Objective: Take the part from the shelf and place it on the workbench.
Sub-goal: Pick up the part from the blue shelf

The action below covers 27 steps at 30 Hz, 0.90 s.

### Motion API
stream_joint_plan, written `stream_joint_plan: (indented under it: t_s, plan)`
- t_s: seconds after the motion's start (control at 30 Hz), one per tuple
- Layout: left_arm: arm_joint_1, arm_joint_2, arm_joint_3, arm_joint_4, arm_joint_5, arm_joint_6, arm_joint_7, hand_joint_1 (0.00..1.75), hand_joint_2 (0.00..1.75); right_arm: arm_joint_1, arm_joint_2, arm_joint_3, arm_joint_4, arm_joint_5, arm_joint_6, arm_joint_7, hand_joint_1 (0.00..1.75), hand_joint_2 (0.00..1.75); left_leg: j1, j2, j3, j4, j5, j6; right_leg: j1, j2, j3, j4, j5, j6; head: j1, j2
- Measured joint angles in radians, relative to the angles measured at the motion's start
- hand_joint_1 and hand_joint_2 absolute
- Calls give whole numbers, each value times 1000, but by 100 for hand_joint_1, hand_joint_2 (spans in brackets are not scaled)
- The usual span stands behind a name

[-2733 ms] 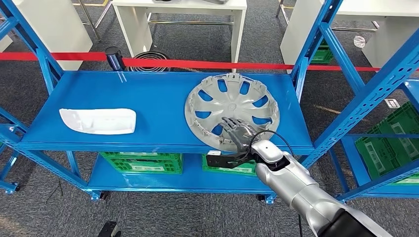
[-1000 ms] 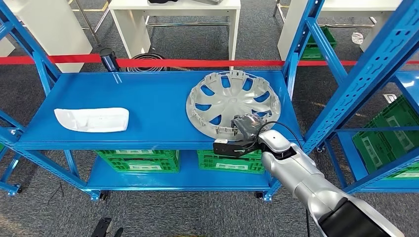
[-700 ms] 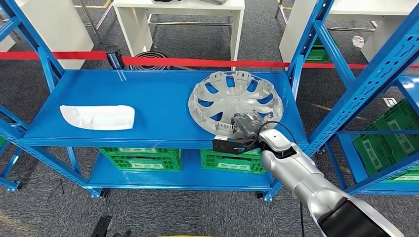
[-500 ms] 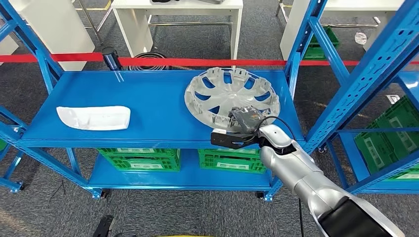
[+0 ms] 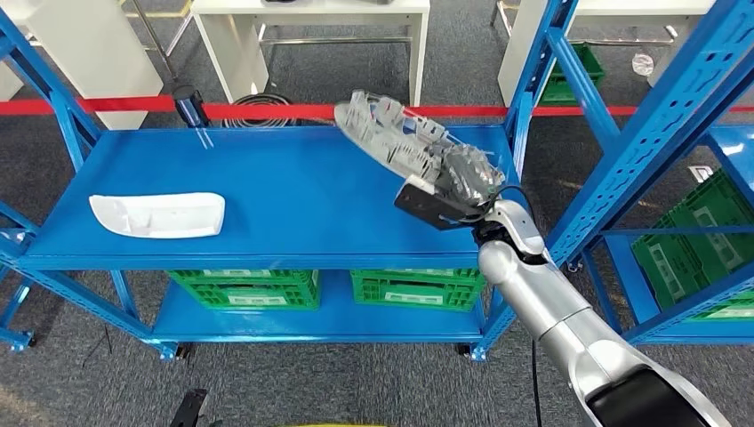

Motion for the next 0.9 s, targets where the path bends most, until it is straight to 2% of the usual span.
stream_joint_plan:
  t_s: [0.07,0.13,0.17,0.23,0.27,0.3,0.33,0.4,0.43,0.47,0.57,0.63,0.67,0.73,0.77,0.8,0.83,0.9]
  plan:
    - [2,-1,0,0,0,7,1,0,175,27,-5,-36,-58,-48,-26,-19,171,175,1,0,2,-11,1,5,0,-1,-5,-1,0,9,-1,0]
    - [5,-4,0,1,0,11,1,0,175,54,-11,-81,-128,-108,-45,-43,171,175,5,0,7,-24,8,15,0,-3,-24,34,-22,14,0,0]
    - [6,-6,0,1,1,12,1,0,175,68,-14,-102,-162,-138,-50,-55,171,175,7,0,10,-29,10,20,-1,-4,-48,83,-45,13,1,0]
    - [9,-8,0,2,5,14,1,0,175,97,-18,-141,-228,-200,-53,-81,171,175,7,-1,9,-29,11,23,-3,-4,-116,224,-98,12,1,0]
    - [12,-10,0,4,8,15,0,0,175,114,-19,-157,-257,-232,-51,-94,171,175,7,-2,9,-29,10,23,-4,-4,-144,278,-113,15,2,0]
    - [15,-12,0,5,11,16,0,0,175,132,-19,-173,-288,-267,-48,-106,171,175,7,-4,10,-28,9,23,-6,-4,-155,297,-112,22,2,0]
    - [19,-13,0,6,14,16,-1,0,175,147,-19,-188,-317,-302,-44,-116,171,175,7,-5,10,-27,8,22,-8,-5,-146,271,-94,31,2,0]
    - [22,-17,0,7,17,16,-4,0,175,171,-19,-216,-373,-347,-35,-129,171,175,7,-9,10,-20,3,15,-14,-9,-82,128,-35,46,2,0]
    - [23,-18,0,8,18,17,-5,0,175,180,-18,-227,-398,-358,-32,-133,171,175,5,-11,8,-15,-1,10,-15,-10,-52,64,-12,46,2,0]
    - [24,-19,1,8,18,17,-5,0,175,188,-17,-235,-420,-362,-31,-136,171,175,3,-11,6,-11,-4,6,-14,-10,-32,25,1,40,2,0]
    - [30,-19,1,10,18,18,-7,0,175,208,-14,-252,-465,-366,-30,-139,171,175,2,-11,3,-7,-7,-5,-12,-9,-24,13,6,19,2,0]
    - [33,-20,1,12,18,19,-8,0,175,217,-12,-261,-484,-378,-24,-140,171,175,6,-9,-11,23,-29,-14,-15,-9,-23,11,8,9,0,0]
    - [33,-20,1,12,18,19,-9,0,175,222,-10,-267,-495,-391,-17,-142,171,175,7,-6,-31,67,-56,-19,-17,-8,-22,10,9,3,-1,0]
    - [34,-20,1,12,18,19,-11,0,175,238,-6,-280,-521,-434,10,-147,171,175,10,-2,-96,207,-120,-26,-15,-8,-21,10,8,-3,-3,0]
    - [35,-21,1,12,18,19,-12,0,175,248,-3,-287,-535,-467,31,-150,171,175,10,-1,-124,266,-139,-27,-13,-8,-21,11,8,-5,-3,0]
    - [35,-21,1,12,18,18,-14,0,175,259,-1,-294,-550,-508,59,-152,171,175,10,0,-138,292,-140,-26,-11,-8,-20,11,7,-6,-3,0]
    - [36,-21,1,12,18,17,-15,0,175,270,2,-302,-565,-566,98,-153,171,175,10,0,-130,273,-121,-23,-9,-7,-20,11,6,-6,-3,0]
    - [36,-20,1,12,21,13,-17,0,175,292,10,-320,-596,-728,210,-153,171,175,6,-1,-68,140,-53,-9,-5,-4,-17,10,6,-7,-3,0]
